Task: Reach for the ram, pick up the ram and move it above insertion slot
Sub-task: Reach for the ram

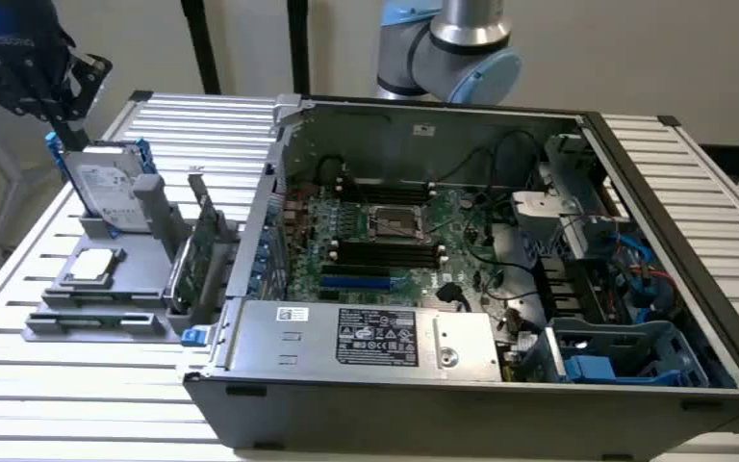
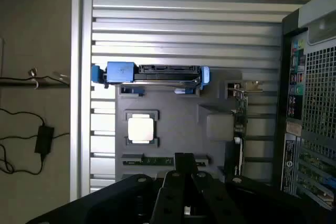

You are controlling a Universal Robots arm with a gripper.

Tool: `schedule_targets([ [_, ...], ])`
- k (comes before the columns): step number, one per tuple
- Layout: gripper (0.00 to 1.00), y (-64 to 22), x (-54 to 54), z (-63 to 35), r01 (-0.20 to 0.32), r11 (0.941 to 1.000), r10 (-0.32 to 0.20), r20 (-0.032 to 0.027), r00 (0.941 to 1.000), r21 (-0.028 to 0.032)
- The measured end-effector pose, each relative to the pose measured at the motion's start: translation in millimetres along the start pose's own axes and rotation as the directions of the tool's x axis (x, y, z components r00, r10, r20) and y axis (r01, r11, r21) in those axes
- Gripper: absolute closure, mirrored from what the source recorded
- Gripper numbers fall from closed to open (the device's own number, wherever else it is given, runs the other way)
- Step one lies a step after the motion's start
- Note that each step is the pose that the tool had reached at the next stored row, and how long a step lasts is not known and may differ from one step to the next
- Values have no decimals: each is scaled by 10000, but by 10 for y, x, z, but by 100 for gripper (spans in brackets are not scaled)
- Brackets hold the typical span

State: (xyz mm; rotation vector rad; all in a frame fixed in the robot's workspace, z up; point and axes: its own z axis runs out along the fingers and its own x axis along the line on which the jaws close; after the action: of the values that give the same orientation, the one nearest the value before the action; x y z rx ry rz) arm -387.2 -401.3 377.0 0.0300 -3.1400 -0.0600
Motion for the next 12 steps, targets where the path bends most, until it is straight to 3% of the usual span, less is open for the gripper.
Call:
schedule_targets([
  [9, 89, -1, 0, 0, 0, 10000, 0, 0, 10000, 0],
  [12, 89, -62, 1, -2, 0, 10000, 0, 0, 10000, -1],
])
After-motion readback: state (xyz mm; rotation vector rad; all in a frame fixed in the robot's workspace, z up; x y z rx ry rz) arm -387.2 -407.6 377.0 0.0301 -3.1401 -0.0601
